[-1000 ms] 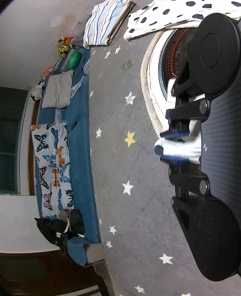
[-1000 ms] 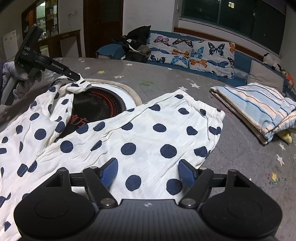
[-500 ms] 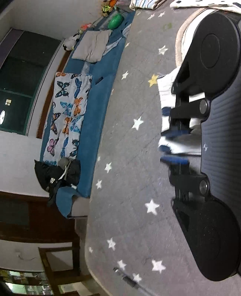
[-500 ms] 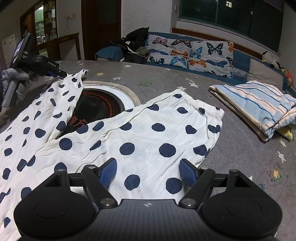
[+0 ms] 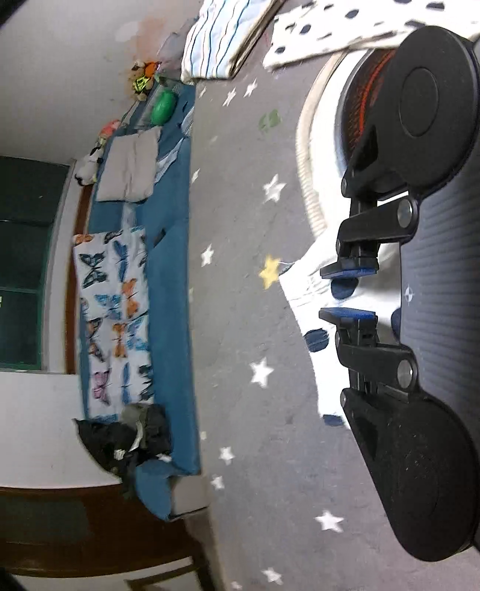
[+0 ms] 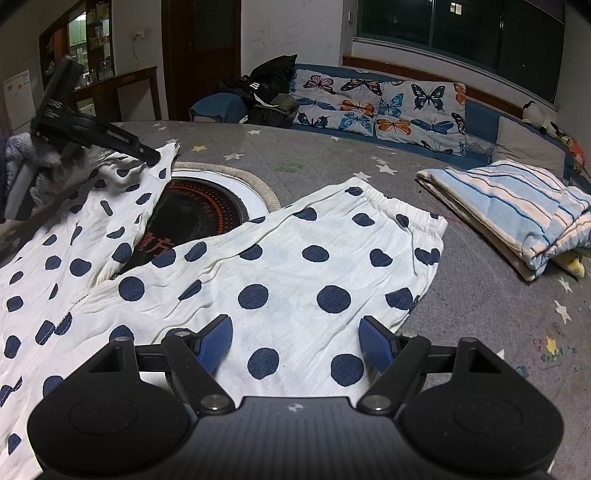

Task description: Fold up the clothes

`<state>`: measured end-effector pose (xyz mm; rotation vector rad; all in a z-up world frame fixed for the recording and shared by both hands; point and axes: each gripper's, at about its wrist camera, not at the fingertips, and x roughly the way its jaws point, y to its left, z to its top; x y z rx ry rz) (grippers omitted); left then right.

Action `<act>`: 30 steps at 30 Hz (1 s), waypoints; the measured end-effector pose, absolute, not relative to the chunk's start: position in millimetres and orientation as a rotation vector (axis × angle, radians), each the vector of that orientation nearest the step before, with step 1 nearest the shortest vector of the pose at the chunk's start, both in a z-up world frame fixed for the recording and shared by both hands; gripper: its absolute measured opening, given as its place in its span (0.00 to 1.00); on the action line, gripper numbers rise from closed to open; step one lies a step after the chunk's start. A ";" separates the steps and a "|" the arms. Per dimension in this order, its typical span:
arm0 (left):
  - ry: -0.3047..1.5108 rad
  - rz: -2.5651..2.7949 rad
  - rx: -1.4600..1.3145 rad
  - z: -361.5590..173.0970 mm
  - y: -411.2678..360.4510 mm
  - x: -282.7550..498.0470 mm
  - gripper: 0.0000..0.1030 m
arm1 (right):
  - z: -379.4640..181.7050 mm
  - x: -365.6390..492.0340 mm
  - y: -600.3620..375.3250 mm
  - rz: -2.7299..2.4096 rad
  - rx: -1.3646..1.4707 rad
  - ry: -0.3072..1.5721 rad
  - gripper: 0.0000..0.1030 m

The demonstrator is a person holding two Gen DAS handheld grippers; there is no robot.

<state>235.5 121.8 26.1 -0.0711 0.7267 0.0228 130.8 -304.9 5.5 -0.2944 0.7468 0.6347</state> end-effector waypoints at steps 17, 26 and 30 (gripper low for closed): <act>0.726 0.017 -0.106 52.4 125.5 142.6 0.24 | 16.6 113.1 -304.8 0.638 -0.309 0.727 0.76; 0.759 0.077 -0.068 37.6 108.2 65.7 0.26 | 21.7 74.2 -307.3 0.689 -0.333 0.725 0.76; 0.758 0.096 -0.060 30.0 104.9 57.6 0.12 | 20.1 58.4 -309.3 0.702 -0.331 0.732 0.76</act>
